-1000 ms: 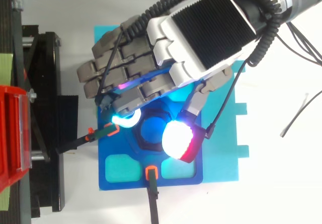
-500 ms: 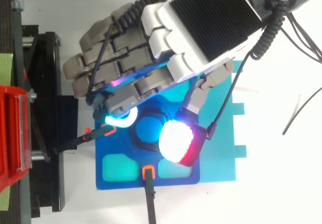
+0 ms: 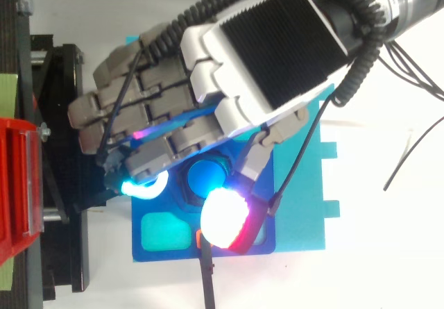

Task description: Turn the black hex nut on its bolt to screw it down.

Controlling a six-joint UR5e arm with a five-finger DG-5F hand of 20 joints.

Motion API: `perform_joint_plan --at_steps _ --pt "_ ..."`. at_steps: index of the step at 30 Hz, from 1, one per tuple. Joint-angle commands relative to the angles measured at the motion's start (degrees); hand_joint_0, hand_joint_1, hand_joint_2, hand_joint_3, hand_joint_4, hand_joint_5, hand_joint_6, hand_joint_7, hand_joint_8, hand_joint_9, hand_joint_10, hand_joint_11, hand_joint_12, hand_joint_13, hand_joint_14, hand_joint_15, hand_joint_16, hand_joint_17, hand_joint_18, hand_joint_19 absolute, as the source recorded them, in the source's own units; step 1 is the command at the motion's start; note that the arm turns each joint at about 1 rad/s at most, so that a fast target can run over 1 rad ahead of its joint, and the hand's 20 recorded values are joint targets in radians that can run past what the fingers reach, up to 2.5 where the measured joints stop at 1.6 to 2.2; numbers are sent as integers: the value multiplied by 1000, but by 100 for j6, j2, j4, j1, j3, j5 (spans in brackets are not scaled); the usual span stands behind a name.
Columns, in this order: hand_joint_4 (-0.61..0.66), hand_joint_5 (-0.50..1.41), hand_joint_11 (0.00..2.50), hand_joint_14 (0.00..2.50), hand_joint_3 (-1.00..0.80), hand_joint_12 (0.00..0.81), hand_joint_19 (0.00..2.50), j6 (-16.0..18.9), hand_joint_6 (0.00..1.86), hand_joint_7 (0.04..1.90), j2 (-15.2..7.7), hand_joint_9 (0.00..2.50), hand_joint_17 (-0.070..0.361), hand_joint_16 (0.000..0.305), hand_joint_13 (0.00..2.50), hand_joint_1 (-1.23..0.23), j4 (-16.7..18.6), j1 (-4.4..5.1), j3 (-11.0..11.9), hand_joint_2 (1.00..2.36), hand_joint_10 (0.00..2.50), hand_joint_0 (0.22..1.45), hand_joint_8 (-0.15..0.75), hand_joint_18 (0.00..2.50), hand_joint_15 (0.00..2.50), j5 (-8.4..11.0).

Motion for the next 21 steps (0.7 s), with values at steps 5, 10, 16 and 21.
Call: perform_joint_plan --at_steps 5,10,16,21 --pt "198 -61 182 5 -500 356 477 22 505 1156 0 587 133 59 544 -366 83 186 -163 1000 8 502 259 494 114 171" --pt "210 -61 179 4 -500 358 476 13 505 1157 0 587 133 59 542 -376 -137 265 -163 1000 7 501 258 496 113 286" --pt "172 -52 180 4 -500 358 477 -22 505 1220 0 585 133 59 541 -377 -383 318 -163 1000 7 501 258 498 114 338" --pt "163 -47 187 5 -500 357 476 -22 505 1263 0 582 133 59 539 -375 -410 362 -163 1000 8 502 257 494 114 374"
